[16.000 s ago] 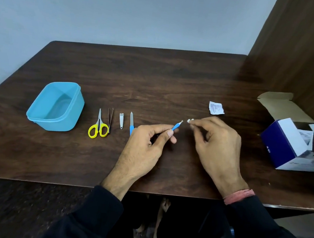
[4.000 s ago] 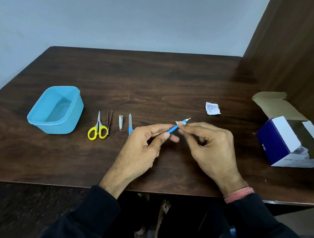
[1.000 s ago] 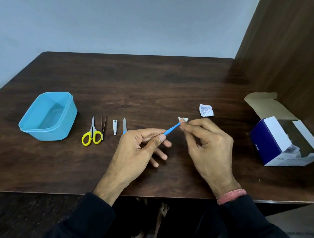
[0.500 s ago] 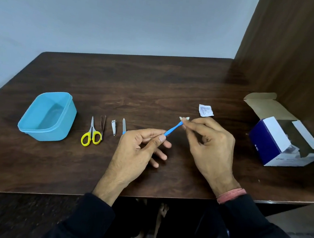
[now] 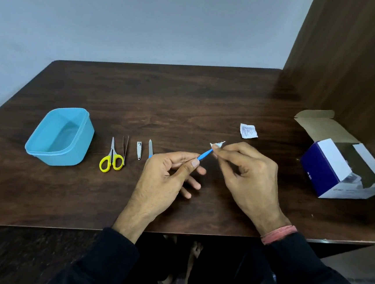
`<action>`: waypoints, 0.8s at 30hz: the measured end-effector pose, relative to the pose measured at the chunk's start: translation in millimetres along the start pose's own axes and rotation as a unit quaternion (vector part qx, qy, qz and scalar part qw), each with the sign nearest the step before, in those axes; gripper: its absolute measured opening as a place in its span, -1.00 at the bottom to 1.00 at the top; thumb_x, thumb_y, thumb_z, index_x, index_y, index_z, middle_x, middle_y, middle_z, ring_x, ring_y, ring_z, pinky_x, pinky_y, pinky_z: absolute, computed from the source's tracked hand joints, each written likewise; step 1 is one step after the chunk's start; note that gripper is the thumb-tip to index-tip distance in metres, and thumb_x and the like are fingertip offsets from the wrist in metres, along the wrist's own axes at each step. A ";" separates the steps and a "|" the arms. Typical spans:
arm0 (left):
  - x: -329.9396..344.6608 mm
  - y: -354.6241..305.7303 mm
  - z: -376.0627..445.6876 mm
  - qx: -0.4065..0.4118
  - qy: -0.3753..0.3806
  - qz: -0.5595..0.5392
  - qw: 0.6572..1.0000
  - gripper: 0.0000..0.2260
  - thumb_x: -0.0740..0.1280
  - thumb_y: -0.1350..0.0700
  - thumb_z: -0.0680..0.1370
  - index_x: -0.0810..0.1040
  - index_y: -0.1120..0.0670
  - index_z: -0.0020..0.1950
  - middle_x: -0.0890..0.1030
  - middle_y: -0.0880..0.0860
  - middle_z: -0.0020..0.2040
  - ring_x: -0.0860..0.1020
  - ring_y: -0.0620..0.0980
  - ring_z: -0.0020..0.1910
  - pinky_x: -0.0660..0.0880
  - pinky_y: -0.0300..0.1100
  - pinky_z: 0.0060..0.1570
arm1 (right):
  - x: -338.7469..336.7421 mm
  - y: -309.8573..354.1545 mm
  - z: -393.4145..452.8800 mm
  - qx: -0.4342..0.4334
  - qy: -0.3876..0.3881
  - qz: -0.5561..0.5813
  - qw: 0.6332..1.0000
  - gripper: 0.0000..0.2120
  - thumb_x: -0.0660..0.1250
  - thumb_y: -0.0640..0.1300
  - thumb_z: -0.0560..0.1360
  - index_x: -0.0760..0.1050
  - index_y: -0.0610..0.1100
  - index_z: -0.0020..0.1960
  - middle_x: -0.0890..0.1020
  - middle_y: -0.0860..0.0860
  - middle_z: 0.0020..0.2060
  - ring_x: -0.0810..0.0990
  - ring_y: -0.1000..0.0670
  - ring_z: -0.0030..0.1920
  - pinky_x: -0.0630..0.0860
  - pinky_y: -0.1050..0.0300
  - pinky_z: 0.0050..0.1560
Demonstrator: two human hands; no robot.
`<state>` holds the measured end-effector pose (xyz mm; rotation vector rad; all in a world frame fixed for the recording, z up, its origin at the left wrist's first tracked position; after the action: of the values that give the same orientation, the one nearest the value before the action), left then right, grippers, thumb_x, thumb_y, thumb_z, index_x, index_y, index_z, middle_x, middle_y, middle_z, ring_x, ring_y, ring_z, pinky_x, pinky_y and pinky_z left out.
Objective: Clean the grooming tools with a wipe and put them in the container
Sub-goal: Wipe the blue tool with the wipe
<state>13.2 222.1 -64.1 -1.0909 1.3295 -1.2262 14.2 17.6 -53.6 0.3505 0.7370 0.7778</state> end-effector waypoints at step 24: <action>-0.9 -1.6 0.2 0.007 0.011 -0.006 1.000 -0.84 0.39 0.18 0.77 0.77 0.05 0.22 0.81 0.09 -0.03 0.75 0.04 -0.24 0.64 -0.19 -0.38 | 4.6 1.4 -0.5 -0.025 0.036 0.013 0.999 -0.88 0.55 -0.20 0.65 0.82 -0.08 0.15 0.76 0.10 0.00 0.75 0.04 -0.09 0.69 -0.04 -0.12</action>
<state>13.5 222.8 -62.4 -1.0793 1.3309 -1.2575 15.4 22.0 -55.3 0.2890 0.7813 0.8345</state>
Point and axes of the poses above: each hand's wrist, its own z-axis towards the middle knuckle, its own x-axis out of the palm, y = z × x, the point moved 3 cm from there along z, towards the middle knuckle
